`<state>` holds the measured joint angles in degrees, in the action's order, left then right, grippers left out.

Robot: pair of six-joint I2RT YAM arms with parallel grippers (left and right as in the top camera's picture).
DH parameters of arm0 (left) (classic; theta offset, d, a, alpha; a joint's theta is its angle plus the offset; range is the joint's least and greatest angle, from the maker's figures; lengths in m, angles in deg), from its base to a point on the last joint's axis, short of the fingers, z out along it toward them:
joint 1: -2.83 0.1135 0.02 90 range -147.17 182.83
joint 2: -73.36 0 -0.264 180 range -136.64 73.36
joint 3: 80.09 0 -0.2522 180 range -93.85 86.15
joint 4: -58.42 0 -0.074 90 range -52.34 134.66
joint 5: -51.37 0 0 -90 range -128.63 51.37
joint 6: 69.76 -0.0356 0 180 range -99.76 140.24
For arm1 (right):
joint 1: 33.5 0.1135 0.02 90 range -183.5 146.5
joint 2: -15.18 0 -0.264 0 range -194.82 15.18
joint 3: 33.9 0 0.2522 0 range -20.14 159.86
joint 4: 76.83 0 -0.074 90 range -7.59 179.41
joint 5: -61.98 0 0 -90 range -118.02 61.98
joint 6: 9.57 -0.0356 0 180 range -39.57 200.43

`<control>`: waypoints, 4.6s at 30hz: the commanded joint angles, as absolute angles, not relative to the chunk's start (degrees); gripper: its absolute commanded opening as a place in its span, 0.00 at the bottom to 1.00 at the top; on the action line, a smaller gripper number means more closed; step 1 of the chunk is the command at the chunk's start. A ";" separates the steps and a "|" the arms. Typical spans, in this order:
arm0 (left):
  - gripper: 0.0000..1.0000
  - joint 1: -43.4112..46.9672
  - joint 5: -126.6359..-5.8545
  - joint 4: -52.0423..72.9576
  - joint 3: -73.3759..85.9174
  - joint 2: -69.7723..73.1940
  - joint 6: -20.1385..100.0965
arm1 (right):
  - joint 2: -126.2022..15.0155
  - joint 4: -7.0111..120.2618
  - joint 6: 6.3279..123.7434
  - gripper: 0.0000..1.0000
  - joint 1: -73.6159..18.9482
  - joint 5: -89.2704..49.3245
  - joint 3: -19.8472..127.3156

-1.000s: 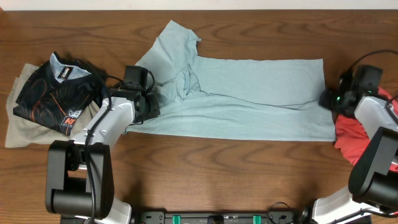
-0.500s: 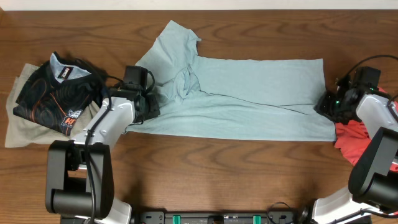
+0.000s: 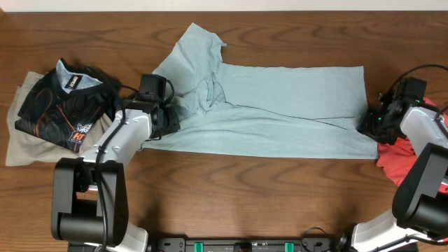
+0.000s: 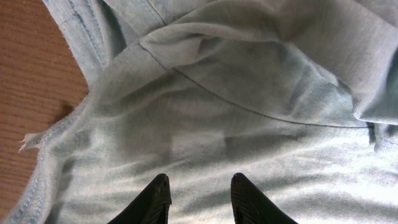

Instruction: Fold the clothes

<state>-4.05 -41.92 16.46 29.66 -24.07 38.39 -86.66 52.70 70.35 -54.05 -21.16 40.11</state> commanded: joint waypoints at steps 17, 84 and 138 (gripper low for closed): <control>0.34 -4.07 -42.07 16.24 30.60 -24.73 38.09 | -86.18 56.53 67.13 0.01 -53.81 -23.28 38.99; 0.35 -2.34 -36.54 -0.22 35.71 -19.28 46.35 | -84.56 50.06 65.82 0.10 -55.82 -34.93 26.14; 0.06 -3.98 -51.08 27.82 -4.20 -56.48 20.21 | -64.50 51.11 73.19 0.83 -54.99 -2.65 34.49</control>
